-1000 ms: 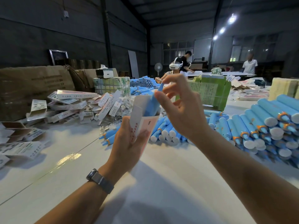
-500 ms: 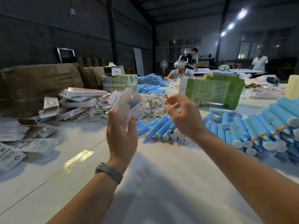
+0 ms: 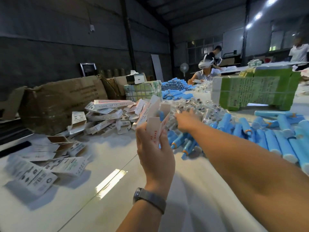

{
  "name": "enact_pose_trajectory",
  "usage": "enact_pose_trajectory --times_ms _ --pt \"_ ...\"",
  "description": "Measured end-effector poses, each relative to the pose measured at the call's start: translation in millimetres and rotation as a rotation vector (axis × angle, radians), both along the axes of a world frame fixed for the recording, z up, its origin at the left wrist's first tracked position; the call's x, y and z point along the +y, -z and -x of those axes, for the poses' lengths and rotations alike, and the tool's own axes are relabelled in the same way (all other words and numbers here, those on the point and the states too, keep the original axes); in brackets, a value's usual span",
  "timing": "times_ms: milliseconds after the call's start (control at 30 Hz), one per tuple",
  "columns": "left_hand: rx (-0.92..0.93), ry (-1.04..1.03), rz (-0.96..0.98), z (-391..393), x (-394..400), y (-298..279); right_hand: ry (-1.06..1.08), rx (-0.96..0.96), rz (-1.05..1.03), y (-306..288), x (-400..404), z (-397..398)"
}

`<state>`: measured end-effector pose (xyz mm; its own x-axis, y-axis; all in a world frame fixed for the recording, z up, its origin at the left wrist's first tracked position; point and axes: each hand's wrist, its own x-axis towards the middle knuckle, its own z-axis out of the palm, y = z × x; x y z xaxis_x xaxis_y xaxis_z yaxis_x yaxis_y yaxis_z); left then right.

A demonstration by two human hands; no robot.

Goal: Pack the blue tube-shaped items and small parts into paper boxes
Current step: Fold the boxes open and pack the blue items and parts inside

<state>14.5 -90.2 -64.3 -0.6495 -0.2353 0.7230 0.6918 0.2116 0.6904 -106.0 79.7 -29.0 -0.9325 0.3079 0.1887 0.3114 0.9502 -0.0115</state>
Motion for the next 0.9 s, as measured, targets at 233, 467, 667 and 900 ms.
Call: enact_pose_trajectory --times_ms 233,467,667,900 --pt "0.03 0.036 0.024 6.0 -0.4 1.2 -0.144 0.456 0.179 -14.1 2.1 -13.6" --pt "0.056 0.16 0.051 -8.6 6.3 -1.5 -0.479 0.901 0.58 -56.3 -25.7 -119.4" --pt "-0.058 0.327 -0.096 -24.7 17.4 -8.3 -0.632 1.151 0.808 -86.3 -38.5 -225.2" --pt "-0.19 0.579 -0.064 -49.6 32.4 1.5 -0.692 1.129 0.809 -74.4 -39.7 -273.4"
